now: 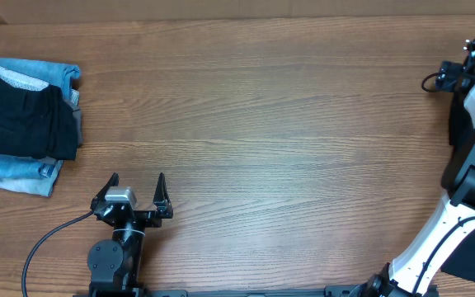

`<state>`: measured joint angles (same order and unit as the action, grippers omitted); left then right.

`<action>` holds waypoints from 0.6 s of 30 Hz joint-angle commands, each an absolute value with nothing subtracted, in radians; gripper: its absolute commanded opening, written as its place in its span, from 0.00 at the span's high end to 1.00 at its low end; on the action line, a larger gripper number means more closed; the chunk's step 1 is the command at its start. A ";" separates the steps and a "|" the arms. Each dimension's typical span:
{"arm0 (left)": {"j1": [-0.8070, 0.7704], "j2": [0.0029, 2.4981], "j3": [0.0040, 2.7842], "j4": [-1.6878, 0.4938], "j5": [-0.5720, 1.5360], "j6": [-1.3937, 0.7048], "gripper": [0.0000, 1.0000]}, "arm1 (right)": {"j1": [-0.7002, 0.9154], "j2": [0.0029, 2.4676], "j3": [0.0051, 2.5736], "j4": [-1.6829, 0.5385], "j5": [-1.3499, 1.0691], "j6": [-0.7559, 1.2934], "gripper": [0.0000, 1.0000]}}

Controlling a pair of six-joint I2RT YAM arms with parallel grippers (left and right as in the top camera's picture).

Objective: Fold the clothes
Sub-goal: 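Reach the right gripper to the black t-shirt and grasp its edge, then drag the black t-shirt leftward onto the table center with the right gripper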

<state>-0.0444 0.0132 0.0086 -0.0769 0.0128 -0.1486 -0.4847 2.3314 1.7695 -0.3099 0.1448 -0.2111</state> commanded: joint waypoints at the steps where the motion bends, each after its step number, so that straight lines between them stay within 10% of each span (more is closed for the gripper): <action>1: -0.049 0.005 0.006 -0.078 0.003 -0.127 0.00 | -0.514 2.366 1.795 -0.326 0.122 -0.178 0.16; 5: -0.049 0.005 0.006 -0.078 0.004 -0.127 0.00 | -0.529 2.392 1.795 -0.328 0.123 -0.174 0.19; 10: -0.049 0.005 0.006 -0.078 0.003 -0.126 0.00 | -0.538 2.393 1.795 -0.339 0.121 -0.118 0.46; 11: -0.049 0.005 0.006 -0.078 0.003 -0.127 0.00 | -0.538 2.392 1.795 -0.334 0.123 -0.119 0.59; 12: -0.049 0.005 0.006 -0.078 0.003 -0.126 0.00 | -0.538 2.384 1.801 -0.332 0.142 -0.119 0.94; 18: -0.049 0.005 0.006 -0.078 0.003 -0.126 0.00 | -0.537 2.203 1.860 -0.387 0.144 -0.119 0.96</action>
